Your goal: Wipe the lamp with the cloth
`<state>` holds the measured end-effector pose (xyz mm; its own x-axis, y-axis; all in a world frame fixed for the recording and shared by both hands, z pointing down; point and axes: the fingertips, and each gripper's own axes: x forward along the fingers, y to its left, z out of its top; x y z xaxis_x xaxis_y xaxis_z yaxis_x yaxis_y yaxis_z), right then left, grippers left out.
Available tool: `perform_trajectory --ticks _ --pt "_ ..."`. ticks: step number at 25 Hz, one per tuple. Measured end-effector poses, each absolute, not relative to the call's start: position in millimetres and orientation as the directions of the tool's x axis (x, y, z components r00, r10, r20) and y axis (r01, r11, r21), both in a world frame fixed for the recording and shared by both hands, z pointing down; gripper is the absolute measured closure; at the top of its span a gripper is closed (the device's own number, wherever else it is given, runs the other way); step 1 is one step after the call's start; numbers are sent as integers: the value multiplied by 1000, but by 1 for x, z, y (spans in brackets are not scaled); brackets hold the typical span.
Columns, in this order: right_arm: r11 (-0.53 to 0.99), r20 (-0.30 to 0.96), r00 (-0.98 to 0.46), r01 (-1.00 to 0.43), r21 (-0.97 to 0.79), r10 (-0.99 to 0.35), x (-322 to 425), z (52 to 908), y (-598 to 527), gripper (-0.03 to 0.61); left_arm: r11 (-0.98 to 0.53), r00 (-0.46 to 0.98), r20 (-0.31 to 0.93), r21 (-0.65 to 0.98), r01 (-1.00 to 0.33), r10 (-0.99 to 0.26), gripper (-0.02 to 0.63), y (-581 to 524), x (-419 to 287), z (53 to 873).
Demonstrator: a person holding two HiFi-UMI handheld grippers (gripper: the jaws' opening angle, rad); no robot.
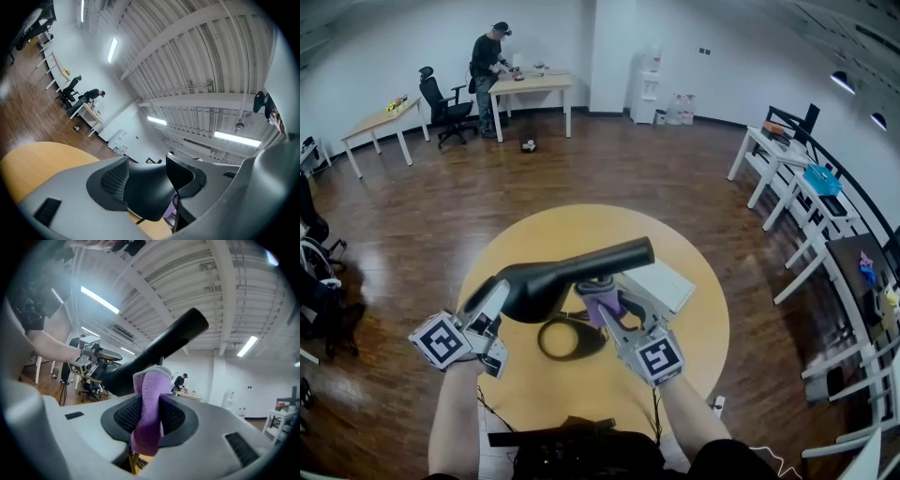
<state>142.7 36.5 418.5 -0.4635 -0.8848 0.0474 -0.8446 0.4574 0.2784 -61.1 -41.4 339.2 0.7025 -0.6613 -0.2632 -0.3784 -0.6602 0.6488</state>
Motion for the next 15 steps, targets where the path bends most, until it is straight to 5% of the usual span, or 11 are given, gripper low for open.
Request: perform_trajectory --ticks 15 --pt "519 409 -426 -842 146 -807 159 613 45 480 -675 733 -228 622 -397 -641 380 -26 -60 350"
